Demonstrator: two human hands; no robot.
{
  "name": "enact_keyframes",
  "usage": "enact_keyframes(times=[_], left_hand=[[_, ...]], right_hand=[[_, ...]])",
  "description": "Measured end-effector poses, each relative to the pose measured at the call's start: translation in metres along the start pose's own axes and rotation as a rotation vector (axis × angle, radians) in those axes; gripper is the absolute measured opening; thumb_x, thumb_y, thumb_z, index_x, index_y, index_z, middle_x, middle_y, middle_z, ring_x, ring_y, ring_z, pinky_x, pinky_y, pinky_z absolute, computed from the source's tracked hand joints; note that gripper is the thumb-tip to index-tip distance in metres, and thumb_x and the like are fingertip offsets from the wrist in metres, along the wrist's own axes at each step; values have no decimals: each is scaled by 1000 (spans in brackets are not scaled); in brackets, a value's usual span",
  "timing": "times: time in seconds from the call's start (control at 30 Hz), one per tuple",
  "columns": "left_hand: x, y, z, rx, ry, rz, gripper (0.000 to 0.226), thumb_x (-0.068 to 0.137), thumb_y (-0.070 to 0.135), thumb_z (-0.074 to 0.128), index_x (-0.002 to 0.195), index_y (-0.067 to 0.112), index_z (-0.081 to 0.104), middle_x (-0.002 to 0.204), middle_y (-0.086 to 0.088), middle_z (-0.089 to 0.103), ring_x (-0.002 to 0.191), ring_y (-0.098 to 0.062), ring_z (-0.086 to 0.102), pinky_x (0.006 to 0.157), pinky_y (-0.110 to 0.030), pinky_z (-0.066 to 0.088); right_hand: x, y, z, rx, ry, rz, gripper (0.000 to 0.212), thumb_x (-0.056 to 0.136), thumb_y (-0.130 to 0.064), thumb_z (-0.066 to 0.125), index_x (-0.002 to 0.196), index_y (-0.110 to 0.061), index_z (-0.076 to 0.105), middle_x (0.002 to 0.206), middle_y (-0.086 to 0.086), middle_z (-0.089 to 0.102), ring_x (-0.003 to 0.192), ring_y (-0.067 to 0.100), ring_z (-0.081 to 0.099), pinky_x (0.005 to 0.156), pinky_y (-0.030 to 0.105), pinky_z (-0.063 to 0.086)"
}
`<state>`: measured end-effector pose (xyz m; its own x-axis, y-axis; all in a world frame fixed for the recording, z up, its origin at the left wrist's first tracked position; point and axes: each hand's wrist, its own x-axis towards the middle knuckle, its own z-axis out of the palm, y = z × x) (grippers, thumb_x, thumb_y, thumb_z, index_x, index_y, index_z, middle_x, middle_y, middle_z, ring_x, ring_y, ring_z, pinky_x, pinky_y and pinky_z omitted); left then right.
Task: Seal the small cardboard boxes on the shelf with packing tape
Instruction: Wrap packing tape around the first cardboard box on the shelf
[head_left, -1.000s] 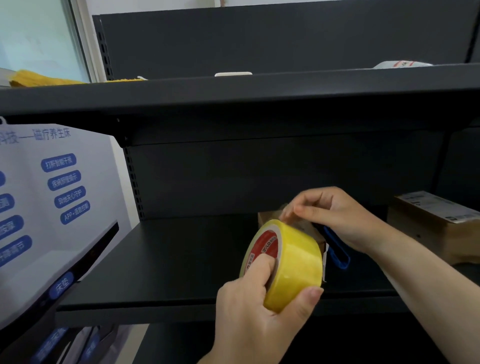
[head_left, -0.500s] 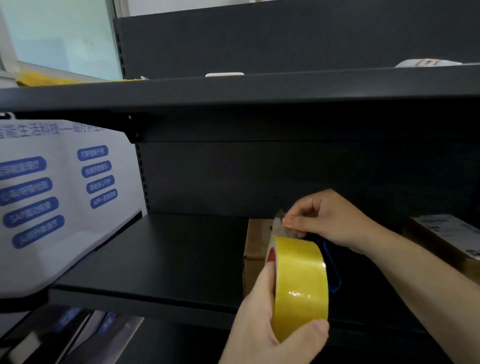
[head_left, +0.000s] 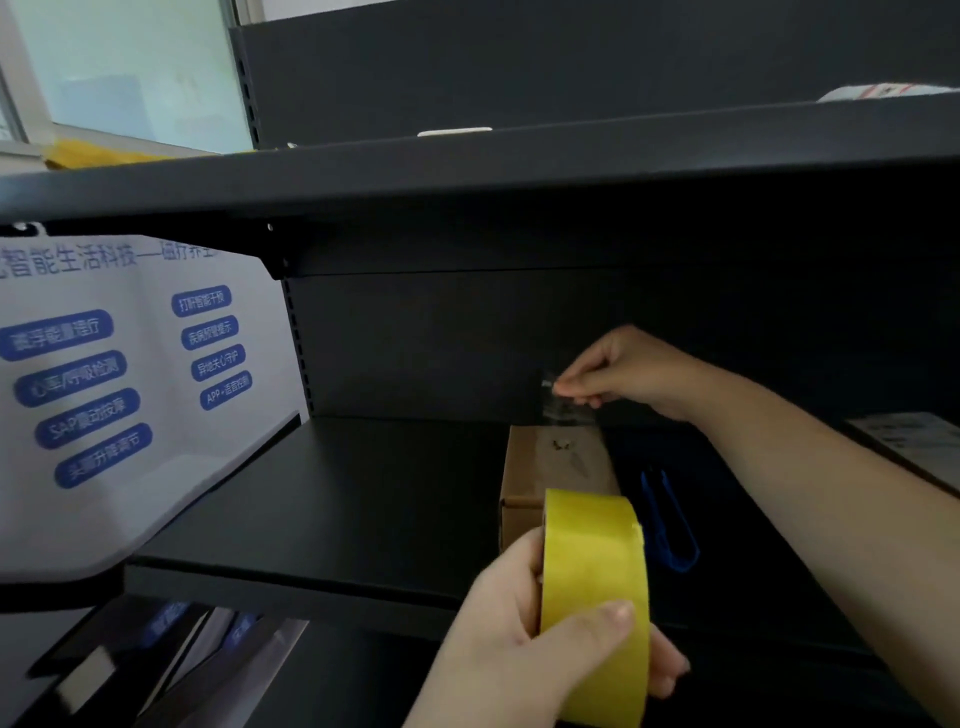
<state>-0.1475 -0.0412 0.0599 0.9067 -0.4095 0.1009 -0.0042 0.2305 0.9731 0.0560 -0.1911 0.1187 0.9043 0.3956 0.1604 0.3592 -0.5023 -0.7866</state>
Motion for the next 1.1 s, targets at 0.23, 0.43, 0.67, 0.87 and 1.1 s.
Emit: enact_keyframes(times=[0.23, 0.43, 0.67, 0.87, 1.1], left_hand=[[18, -1, -9, -104, 90, -55, 29, 71, 24, 67, 97, 13, 61, 69, -11, 73, 63, -20, 71, 59, -27, 57], [15, -6, -14, -76, 69, -101, 42, 78, 41, 62, 105, 9, 54, 67, -11, 73, 62, -20, 70, 61, -28, 58], [22, -6, -15, -110, 51, -82, 38, 75, 39, 63, 102, 14, 57, 67, -11, 73, 61, -21, 69, 62, -29, 58], [25, -12, -18, -97, 65, -125, 48, 68, 38, 60, 107, 9, 54, 67, -10, 72, 60, -20, 69, 62, -29, 58], [27, -16, -18, -75, 82, -106, 46, 68, 39, 60, 105, 12, 54, 66, -9, 72, 60, -17, 69, 59, -26, 57]], right_hand=[[18, 22, 18, -46, 7, 164, 3, 74, -24, 75, 74, -22, 74, 80, 0, 71, 76, 9, 64, 63, 22, 45], [20, 27, 19, 16, 98, 144, 5, 74, -17, 76, 72, -20, 73, 72, 2, 69, 65, 7, 62, 52, 15, 46], [23, 29, 22, -43, 74, 181, 3, 75, -21, 75, 78, -22, 73, 84, 0, 70, 79, 9, 63, 61, 19, 43], [25, 39, 29, -95, 122, 184, 5, 74, -21, 75, 73, -26, 74, 88, -7, 67, 86, 4, 56, 65, 18, 38], [26, 41, 31, -142, 137, 174, 7, 75, -17, 74, 74, -23, 73, 83, -7, 67, 83, 5, 58, 61, 14, 37]])
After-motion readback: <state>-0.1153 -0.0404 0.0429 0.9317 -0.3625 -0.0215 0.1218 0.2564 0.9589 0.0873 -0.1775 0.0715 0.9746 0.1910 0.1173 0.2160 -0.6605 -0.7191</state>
